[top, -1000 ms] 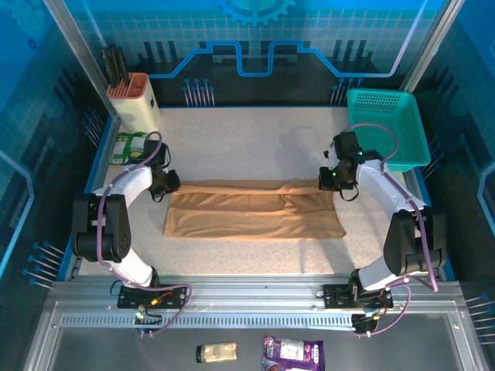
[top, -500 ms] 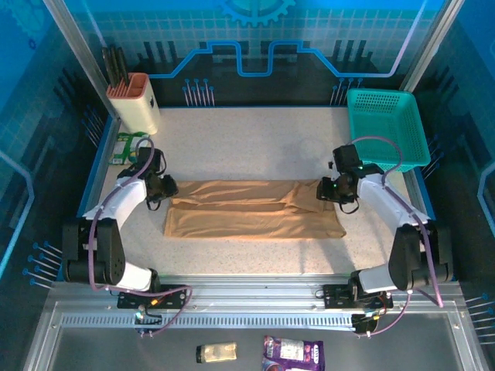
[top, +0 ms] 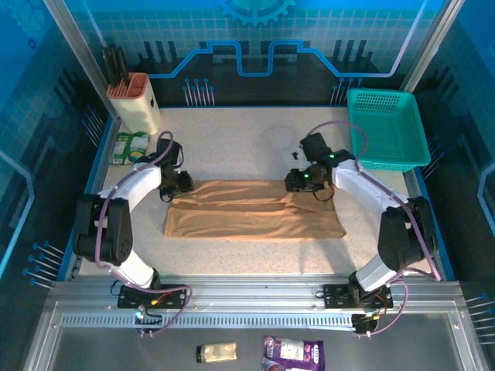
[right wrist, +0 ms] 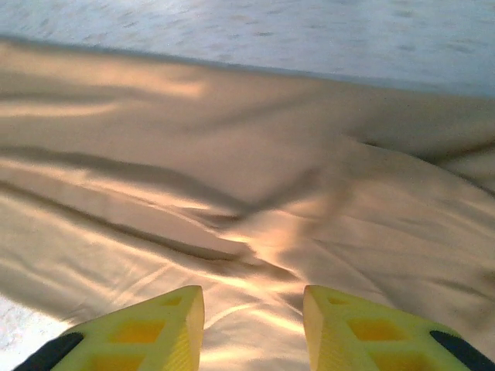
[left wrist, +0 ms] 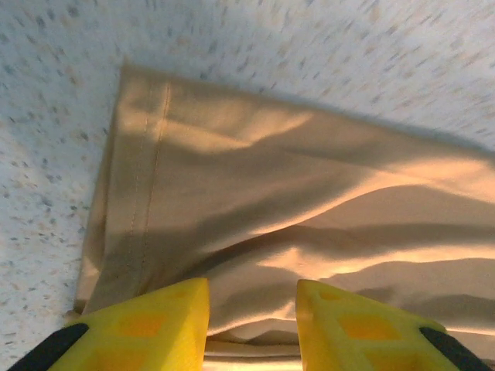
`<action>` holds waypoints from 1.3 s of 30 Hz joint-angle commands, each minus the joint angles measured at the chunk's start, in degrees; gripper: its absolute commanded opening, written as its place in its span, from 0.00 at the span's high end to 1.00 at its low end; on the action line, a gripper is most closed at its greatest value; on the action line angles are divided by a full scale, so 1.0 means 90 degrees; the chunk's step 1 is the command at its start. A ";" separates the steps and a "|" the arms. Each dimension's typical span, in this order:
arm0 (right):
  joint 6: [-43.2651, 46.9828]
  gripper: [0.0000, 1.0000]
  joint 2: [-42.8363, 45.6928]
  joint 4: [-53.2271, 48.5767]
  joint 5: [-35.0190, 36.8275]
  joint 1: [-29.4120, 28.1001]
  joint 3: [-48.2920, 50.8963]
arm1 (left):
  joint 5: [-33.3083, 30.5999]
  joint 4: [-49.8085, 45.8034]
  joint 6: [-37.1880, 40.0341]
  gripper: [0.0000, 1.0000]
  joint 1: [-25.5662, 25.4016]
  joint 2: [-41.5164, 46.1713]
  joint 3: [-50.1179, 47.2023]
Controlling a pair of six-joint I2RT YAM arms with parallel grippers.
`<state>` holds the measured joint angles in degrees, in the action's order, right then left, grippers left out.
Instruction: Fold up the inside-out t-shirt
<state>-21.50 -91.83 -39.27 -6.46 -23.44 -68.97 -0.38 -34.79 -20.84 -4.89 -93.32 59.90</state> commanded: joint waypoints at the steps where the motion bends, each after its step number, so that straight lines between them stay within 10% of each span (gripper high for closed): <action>1: 0.0096 0.63 -0.0564 0.0016 -0.0349 -0.0420 -0.0523 | -0.0299 -0.0480 0.0127 0.64 0.0006 -0.0281 0.0051; 14: -0.0899 0.75 -0.2081 0.0544 -0.0241 -0.0520 -0.0064 | -0.0327 -0.0202 -0.0046 0.69 0.0025 -0.0263 -0.0620; 39: -0.0304 0.72 -0.0755 -0.0761 0.0881 -0.0392 -0.0307 | 0.0960 -0.0110 0.0196 0.66 0.0957 -0.0816 0.0579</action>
<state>-25.61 -100.16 -41.36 -2.61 -27.31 -70.94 4.73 -36.45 -20.43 3.62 -98.76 62.98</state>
